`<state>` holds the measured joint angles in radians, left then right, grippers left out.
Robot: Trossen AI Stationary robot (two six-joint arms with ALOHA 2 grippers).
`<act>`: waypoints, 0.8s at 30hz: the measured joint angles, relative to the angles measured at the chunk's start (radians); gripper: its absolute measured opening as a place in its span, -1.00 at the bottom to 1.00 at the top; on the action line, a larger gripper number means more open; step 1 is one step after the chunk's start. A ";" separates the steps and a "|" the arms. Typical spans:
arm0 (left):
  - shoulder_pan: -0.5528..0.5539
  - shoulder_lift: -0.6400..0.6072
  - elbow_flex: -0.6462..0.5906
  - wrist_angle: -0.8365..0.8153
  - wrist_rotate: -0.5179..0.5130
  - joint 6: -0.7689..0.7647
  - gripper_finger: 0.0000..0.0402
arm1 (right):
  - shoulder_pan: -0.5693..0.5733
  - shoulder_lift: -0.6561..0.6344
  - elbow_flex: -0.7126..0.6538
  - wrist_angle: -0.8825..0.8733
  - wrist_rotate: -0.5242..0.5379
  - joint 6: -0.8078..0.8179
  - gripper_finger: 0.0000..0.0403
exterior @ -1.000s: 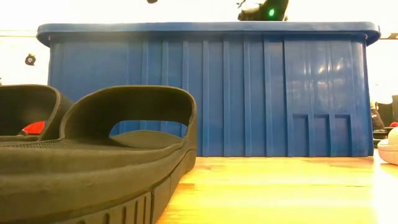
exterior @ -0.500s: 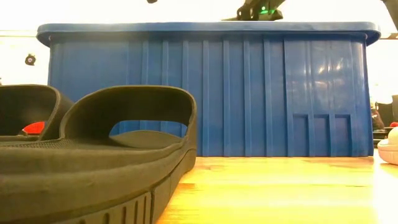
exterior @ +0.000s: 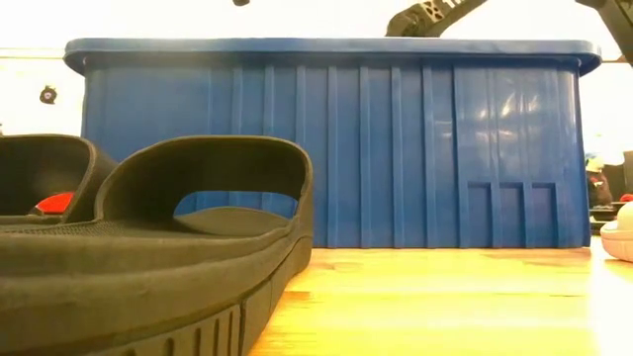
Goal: Pick and place slides into bin
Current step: Put the black slide into the blue container
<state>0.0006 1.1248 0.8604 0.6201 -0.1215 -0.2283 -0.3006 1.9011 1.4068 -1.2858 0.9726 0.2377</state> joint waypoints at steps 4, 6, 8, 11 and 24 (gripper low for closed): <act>0.000 0.000 0.000 0.000 0.000 0.000 -0.06 | 0.001 0.000 -0.025 0.010 -0.035 0.000 -0.94; 0.000 0.000 0.000 0.000 0.000 0.000 -0.06 | 0.001 -0.004 -0.027 0.031 -0.037 -0.001 -0.94; 0.000 0.000 0.000 0.000 0.000 0.000 -0.06 | -0.001 -0.004 -0.027 0.058 -0.037 -0.002 -0.94; 0.000 0.000 0.000 0.000 0.000 0.000 -0.06 | -0.002 -0.005 -0.025 0.087 -0.050 -0.003 -0.94; 0.000 0.000 0.000 0.000 0.001 -0.002 -0.06 | -0.019 -0.009 -0.023 0.086 -0.197 -0.010 -0.91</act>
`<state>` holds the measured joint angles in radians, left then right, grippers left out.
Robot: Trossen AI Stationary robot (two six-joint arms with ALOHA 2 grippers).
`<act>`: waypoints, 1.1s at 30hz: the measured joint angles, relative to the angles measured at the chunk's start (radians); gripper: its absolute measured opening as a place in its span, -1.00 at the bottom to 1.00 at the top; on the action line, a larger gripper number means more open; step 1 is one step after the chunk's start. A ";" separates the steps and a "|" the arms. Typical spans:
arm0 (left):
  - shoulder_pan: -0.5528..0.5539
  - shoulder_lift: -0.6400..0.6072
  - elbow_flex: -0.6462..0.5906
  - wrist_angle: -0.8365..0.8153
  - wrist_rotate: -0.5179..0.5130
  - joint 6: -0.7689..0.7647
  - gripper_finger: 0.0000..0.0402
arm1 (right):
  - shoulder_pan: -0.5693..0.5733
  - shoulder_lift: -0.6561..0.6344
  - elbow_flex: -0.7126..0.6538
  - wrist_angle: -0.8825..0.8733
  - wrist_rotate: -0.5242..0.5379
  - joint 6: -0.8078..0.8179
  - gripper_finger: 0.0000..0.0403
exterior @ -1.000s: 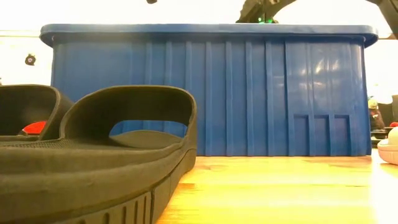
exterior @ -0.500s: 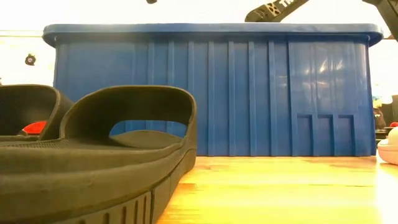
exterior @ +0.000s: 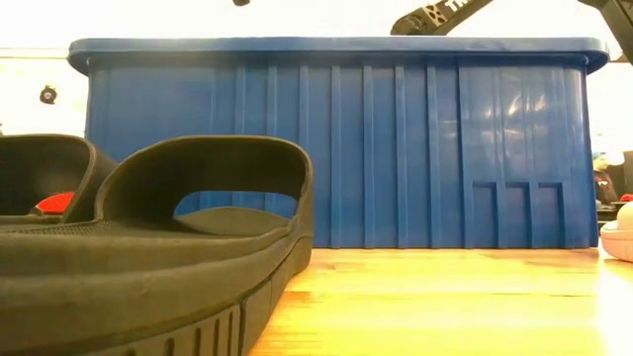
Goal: Pick and place slides into bin
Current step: Put the black slide into the blue container, then put the pink slide into the blue container
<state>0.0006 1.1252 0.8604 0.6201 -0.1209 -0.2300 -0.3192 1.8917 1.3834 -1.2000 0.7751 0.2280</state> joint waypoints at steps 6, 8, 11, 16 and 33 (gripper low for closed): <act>0.000 0.000 0.000 0.000 0.000 -0.001 -0.06 | -0.007 -0.001 0.000 -0.001 -0.047 0.000 -0.63; 0.000 0.000 0.000 0.000 0.000 -0.001 -0.06 | -0.008 -0.001 0.000 0.000 -0.047 0.000 -0.51; 0.000 0.000 0.000 0.000 0.000 -0.001 -0.06 | -0.009 -0.001 0.000 -0.002 -0.047 0.000 -0.34; 0.000 0.000 0.000 0.000 0.000 -0.001 -0.06 | -0.006 0.000 0.015 -0.061 -0.052 0.004 -0.09; 0.000 0.000 0.000 0.000 0.001 -0.002 -0.06 | 0.003 -0.002 0.252 -0.224 -0.192 -0.039 0.10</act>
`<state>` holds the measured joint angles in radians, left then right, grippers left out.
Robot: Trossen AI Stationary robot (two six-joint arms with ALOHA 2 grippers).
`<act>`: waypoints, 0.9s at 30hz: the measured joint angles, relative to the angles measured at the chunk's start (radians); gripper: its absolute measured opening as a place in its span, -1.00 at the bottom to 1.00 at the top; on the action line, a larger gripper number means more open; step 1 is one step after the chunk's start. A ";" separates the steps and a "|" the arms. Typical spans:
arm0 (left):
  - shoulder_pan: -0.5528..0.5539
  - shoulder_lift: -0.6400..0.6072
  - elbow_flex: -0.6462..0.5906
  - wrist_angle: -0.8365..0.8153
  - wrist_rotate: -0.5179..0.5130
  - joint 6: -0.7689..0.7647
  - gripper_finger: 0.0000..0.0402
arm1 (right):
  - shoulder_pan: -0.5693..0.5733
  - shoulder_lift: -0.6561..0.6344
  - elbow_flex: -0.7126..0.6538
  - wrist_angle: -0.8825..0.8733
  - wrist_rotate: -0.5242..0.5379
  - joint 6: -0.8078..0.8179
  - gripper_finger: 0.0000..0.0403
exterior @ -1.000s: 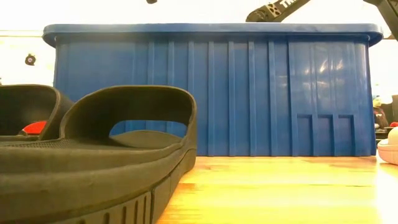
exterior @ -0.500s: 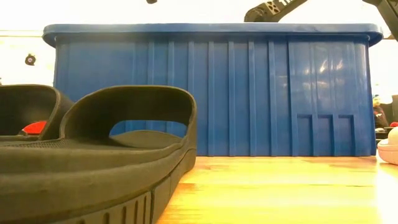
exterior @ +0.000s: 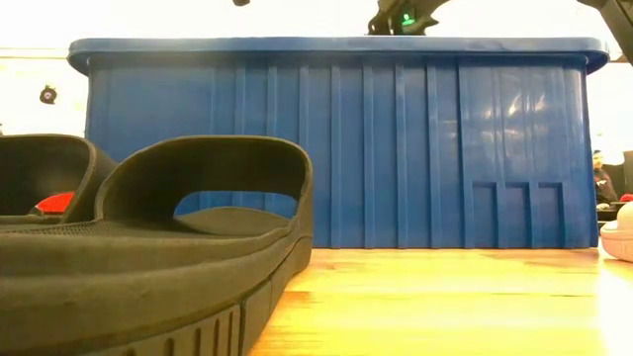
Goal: Pick and place slides into bin
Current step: Put the pink slide into the blue container
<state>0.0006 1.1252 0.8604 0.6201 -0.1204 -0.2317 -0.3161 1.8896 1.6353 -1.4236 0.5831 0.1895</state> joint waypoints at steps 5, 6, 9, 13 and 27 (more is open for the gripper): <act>0.000 0.000 0.000 0.000 0.000 -0.001 -0.06 | 0.014 -0.009 0.112 -0.036 -0.017 0.021 0.08; 0.000 0.000 0.000 0.000 0.000 0.000 -0.06 | 0.023 -0.015 0.138 -0.036 -0.019 0.019 0.07; 0.000 0.000 0.000 0.000 0.002 -0.001 -0.06 | 0.061 -0.049 0.221 -0.036 -0.021 0.011 0.04; -0.001 0.000 0.000 0.000 0.004 -0.031 -0.06 | 0.141 -0.121 0.335 -0.033 -0.018 0.012 0.00; -0.001 0.000 0.000 -0.001 0.010 -0.049 -0.06 | 0.684 -0.391 0.418 0.306 0.086 0.023 -0.10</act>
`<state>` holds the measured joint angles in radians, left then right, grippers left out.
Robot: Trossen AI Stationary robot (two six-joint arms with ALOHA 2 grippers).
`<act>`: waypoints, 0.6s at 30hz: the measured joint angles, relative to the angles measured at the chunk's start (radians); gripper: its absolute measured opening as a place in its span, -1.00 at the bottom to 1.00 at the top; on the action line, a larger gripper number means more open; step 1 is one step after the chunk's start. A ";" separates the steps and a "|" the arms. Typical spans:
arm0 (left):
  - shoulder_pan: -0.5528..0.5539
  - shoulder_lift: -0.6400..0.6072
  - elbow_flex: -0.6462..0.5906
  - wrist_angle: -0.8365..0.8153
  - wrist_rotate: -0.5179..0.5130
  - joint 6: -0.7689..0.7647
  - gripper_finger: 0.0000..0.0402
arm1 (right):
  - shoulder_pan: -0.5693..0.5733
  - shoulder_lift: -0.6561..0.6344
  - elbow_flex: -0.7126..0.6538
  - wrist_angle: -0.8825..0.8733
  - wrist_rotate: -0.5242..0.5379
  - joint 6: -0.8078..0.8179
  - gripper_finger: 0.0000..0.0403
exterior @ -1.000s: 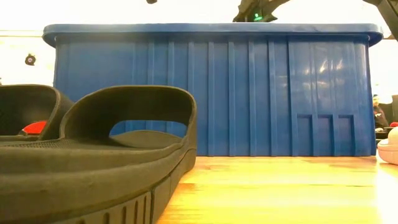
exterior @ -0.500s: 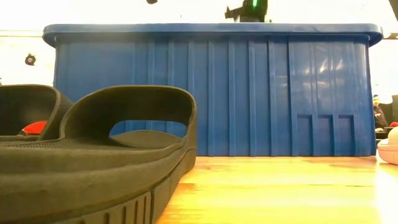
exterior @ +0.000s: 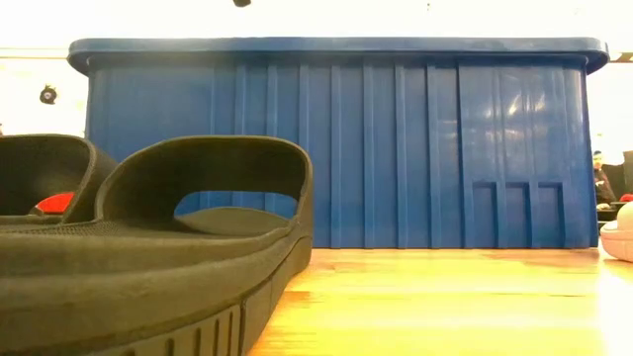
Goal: Pick and place slides into bin
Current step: Put the pink slide into the blue container
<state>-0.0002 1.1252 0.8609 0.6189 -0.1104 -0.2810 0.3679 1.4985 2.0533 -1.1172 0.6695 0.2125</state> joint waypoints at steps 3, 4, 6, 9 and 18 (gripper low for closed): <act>0.000 0.000 0.002 0.001 0.000 -0.001 -0.06 | 0.144 0.003 0.002 -0.008 0.110 -0.032 -0.12; 0.000 0.000 0.002 0.000 0.000 0.000 -0.06 | 0.183 0.004 0.001 -0.022 0.131 -0.037 -0.12; 0.000 0.000 0.000 -0.008 0.001 0.000 -0.06 | 0.253 0.009 -0.001 -0.064 0.133 -0.037 -0.12; 0.000 0.000 -0.001 -0.009 0.001 0.000 -0.06 | 0.328 0.028 -0.002 -0.140 0.067 -0.004 -0.12; 0.000 0.000 -0.001 -0.027 0.001 0.000 -0.06 | 0.483 0.147 -0.006 -0.379 -0.050 0.323 -0.13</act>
<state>-0.0002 1.1255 0.8597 0.5916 -0.1097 -0.2813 0.8504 1.6458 2.0470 -1.4964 0.6196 0.5354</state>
